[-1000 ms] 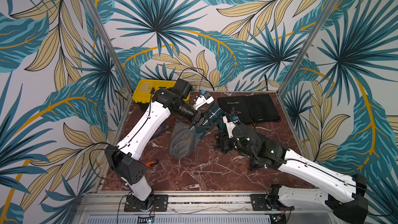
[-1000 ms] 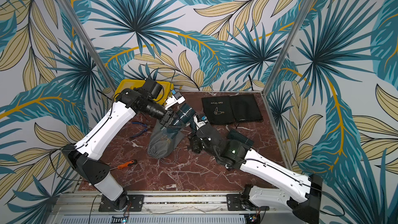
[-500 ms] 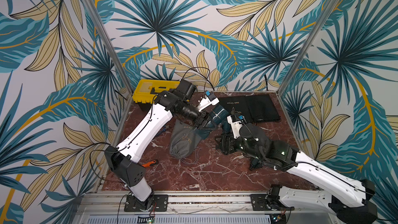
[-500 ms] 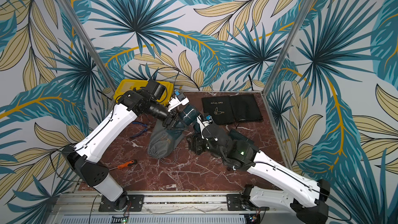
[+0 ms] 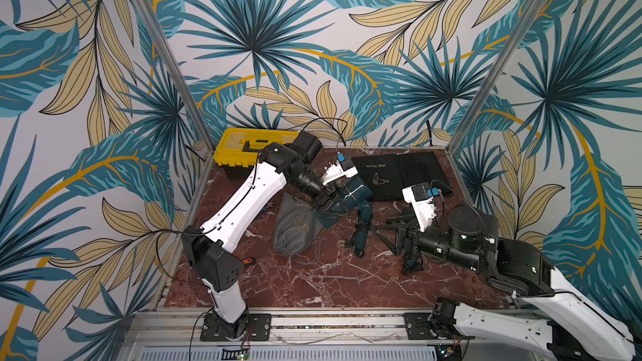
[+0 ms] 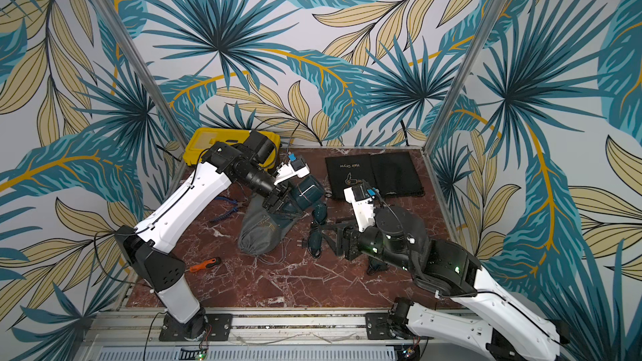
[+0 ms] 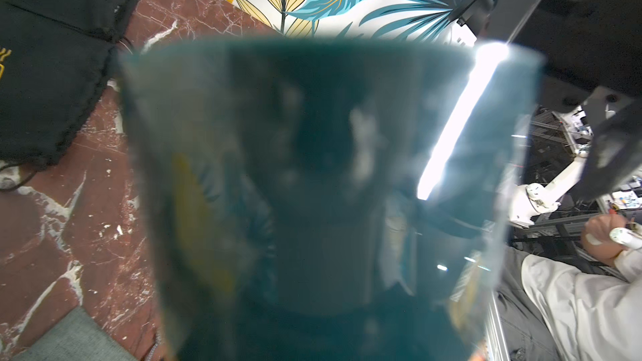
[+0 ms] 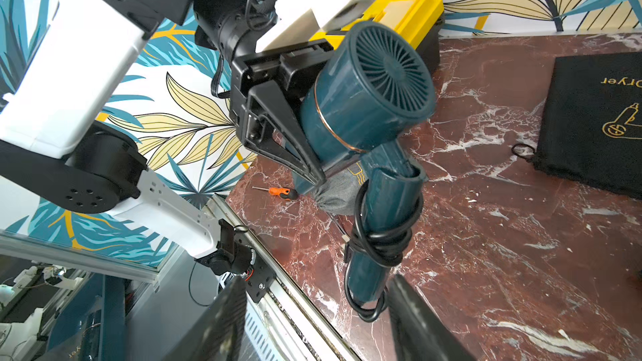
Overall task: Pack away hair dryers
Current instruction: Fold the hair dryer.
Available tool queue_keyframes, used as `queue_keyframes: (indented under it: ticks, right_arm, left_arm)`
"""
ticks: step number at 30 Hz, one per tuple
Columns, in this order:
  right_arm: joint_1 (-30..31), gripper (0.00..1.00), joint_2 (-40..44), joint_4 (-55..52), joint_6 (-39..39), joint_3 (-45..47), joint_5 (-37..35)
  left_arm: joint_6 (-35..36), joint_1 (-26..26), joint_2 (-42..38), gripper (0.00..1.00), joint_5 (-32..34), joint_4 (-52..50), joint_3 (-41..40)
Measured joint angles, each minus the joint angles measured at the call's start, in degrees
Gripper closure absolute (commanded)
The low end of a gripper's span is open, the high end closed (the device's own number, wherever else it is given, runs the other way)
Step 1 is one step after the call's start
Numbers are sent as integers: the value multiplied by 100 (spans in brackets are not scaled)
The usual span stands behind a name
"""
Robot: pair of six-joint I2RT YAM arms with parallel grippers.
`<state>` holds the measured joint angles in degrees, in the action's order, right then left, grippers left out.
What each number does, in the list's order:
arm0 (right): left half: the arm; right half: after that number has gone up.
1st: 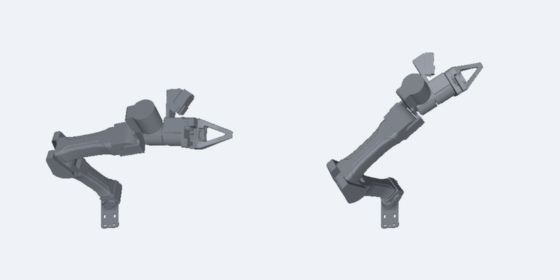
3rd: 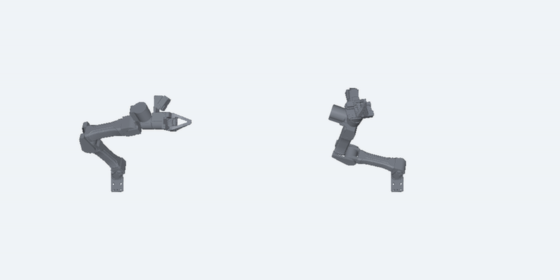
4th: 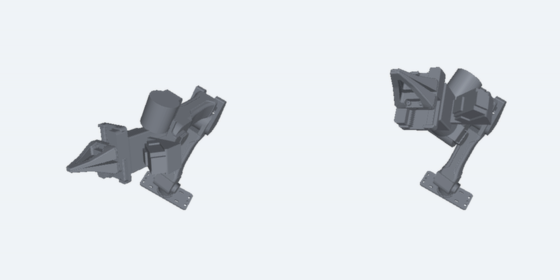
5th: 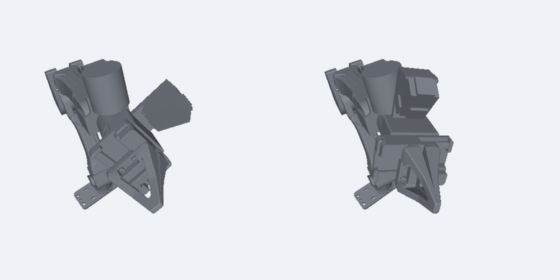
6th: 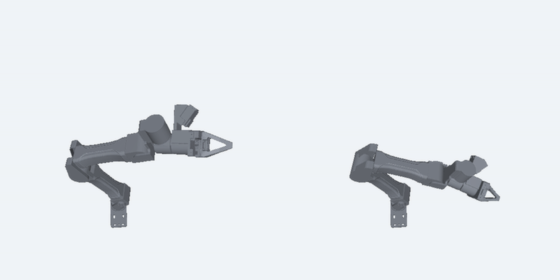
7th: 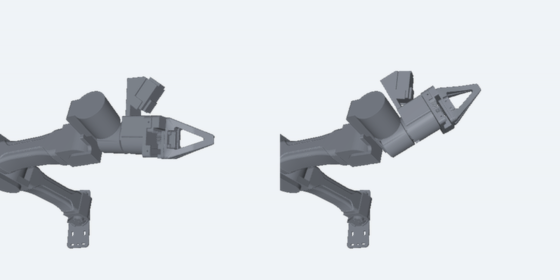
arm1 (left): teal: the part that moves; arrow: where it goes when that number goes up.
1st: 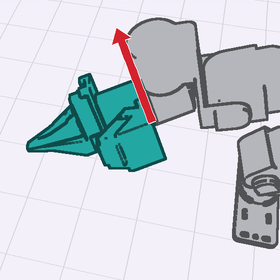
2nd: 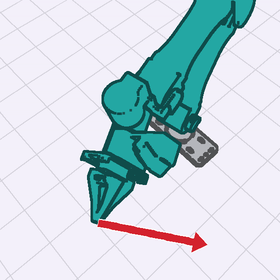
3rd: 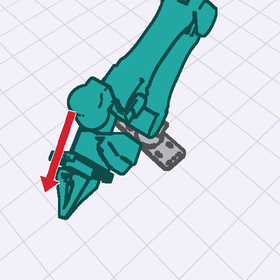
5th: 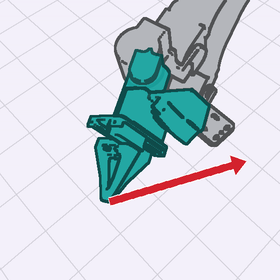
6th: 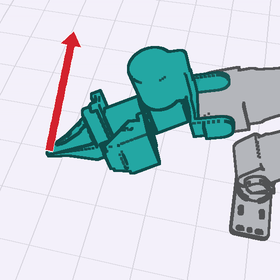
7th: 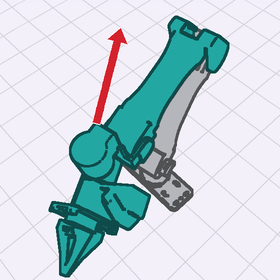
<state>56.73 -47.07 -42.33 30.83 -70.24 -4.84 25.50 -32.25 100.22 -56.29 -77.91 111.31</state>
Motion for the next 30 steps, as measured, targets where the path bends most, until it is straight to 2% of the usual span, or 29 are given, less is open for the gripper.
queue_keyframes:
  ticks: [7,17,19,21,26,29,30]
  right_arm:
    - [0,44,-17,111,31,756,20]
    - [0,49,92,590,48,979,20]
    - [0,55,101,715,48,1093,35]
    - [2,57,101,892,68,1193,85]
    - [13,77,223,1419,144,1469,68]
    - [15,97,369,1847,162,1733,68]
    - [15,100,400,2002,175,1816,72]
  left_arm:
    - [-107,37,-4,100,-420,-44,411]
    - [-227,59,-4,100,-793,-57,411]
    - [-245,63,-4,100,-870,-57,413]
    - [-258,70,-4,100,-890,-52,413]
    - [-275,111,-4,100,-953,-50,452]
    - [-302,125,-4,100,-951,-59,525]
    - [-306,136,-4,100,-957,-55,535]
